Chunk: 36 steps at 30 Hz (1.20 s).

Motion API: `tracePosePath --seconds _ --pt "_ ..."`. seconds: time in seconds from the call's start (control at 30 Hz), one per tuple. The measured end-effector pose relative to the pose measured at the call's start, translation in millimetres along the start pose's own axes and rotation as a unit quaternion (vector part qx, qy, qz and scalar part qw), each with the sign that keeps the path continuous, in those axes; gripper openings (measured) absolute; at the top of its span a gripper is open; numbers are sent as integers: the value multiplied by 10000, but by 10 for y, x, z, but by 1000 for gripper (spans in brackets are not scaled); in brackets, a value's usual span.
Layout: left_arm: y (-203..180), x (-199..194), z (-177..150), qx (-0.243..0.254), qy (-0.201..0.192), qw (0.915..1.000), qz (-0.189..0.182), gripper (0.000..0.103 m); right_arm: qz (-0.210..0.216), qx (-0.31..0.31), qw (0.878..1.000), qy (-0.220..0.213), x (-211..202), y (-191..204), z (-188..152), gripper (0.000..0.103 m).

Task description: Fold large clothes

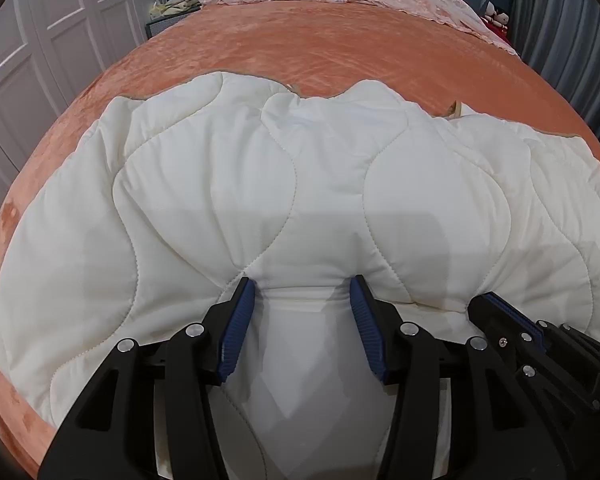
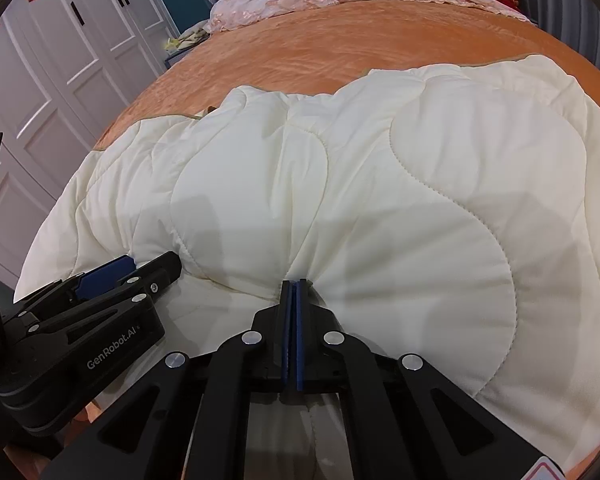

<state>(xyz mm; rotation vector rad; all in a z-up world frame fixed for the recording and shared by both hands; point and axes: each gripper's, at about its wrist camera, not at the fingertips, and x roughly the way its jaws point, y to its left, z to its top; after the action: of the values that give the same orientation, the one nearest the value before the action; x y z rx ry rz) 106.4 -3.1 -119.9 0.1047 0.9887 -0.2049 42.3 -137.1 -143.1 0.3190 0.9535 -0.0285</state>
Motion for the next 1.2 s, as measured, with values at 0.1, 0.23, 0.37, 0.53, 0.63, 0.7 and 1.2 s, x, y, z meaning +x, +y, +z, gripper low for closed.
tracePosePath --seconds 0.1,0.23,0.37,0.53,0.63,0.7,1.2 --pt "41 -25 9 4 9 10000 -71 49 115 219 9996 117 -61 -45 52 0" --pt "351 -300 -36 -493 -80 9987 -140 48 -127 705 9974 -37 -438 -212 60 0" --pt "993 -630 -183 -1231 -171 9922 -32 56 -366 690 9964 -331 -789 -224 1 17" --pt "1602 -640 -377 -2125 31 9759 -491 72 -33 477 9988 -89 -748 55 -45 21" --pt "1704 -712 -454 -2414 -68 9693 -471 72 130 294 9994 107 -622 275 -89 23" --pt "1751 -863 -512 -2579 -304 9655 -179 80 126 125 9997 172 -564 403 -117 23" --pt "2090 -301 -639 -3389 196 9373 -791 98 -5 -105 9992 395 -153 643 -164 32"
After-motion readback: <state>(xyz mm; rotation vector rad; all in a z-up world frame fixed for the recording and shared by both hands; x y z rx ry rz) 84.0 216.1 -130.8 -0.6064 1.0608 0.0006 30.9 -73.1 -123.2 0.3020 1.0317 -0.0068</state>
